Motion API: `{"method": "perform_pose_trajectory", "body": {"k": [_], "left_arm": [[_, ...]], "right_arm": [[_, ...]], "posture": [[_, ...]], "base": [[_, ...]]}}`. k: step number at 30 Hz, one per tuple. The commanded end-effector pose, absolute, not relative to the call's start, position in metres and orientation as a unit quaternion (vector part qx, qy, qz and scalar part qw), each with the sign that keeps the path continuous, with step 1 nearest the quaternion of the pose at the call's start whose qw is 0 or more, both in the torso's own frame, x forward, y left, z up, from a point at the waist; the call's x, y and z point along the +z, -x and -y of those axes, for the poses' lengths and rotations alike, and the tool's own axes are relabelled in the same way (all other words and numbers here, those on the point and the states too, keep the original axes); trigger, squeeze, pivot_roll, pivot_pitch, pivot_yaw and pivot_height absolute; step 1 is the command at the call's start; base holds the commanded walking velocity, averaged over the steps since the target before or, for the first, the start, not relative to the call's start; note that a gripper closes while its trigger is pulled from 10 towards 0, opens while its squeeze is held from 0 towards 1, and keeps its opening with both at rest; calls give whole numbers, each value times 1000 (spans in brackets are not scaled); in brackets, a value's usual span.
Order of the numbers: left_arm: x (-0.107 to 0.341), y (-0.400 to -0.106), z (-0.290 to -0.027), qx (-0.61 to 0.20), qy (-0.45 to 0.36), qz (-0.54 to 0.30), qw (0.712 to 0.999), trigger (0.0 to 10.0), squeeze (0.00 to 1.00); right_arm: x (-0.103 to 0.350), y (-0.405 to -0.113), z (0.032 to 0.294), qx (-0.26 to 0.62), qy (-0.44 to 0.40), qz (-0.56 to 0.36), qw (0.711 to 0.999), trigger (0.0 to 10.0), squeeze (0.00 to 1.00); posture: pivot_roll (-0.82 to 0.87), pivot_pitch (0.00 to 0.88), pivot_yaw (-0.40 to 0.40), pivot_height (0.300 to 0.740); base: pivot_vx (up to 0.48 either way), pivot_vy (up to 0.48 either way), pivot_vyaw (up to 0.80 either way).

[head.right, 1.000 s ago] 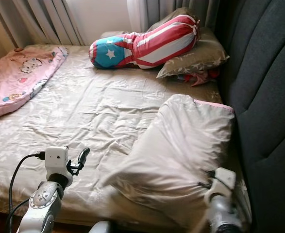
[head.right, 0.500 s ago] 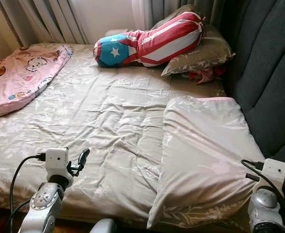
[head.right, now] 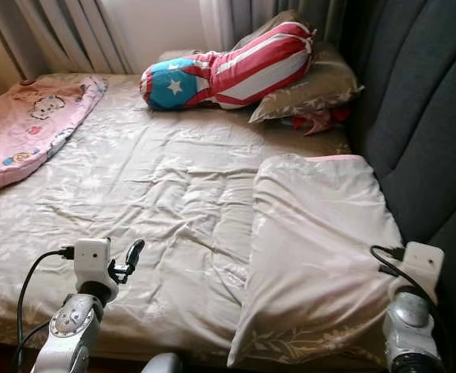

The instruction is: Clean up the room

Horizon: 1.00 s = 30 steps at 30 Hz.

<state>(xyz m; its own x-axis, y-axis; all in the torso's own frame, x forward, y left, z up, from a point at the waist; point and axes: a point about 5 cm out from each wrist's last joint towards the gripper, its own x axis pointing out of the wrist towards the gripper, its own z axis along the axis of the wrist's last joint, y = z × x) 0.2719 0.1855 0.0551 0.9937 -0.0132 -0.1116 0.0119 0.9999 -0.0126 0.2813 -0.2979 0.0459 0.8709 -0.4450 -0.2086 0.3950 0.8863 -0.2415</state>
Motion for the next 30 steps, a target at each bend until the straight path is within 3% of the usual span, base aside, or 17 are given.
{"method": "perform_pose_trajectory", "body": {"k": [1,5,13,18,23,30], "left_arm": [[43,-268,-188,9,27,-77,997,10000,0],[29,-261,-185,14,34,-102,994,10000,0],[5,-251,-195,39,38,-146,988,10000,0],[-10,-246,-205,55,33,-184,981,10000,0],[6,-264,-232,97,47,-158,982,10000,0],[-19,-252,-223,42,0,-235,971,10000,0]], "right_arm": [[38,-283,273,-146,94,-123,977,10000,0],[21,-278,245,-93,66,-139,984,10000,0],[-27,-248,203,-54,-39,-234,970,10000,0],[-45,-228,197,-57,-49,-271,960,10000,0],[-49,-222,203,-73,-62,-282,955,10000,0],[-56,-216,204,-80,-52,-310,946,10000,0]], "posture": [[-5,0,15,659],[-6,0,11,659],[0,0,3,659],[6,0,2,669],[12,0,-7,704],[2,0,4,740]], "base": [[0,0,0],[0,0,0],[0,0,0],[0,0,0],[0,0,0],[0,0,0]]}}
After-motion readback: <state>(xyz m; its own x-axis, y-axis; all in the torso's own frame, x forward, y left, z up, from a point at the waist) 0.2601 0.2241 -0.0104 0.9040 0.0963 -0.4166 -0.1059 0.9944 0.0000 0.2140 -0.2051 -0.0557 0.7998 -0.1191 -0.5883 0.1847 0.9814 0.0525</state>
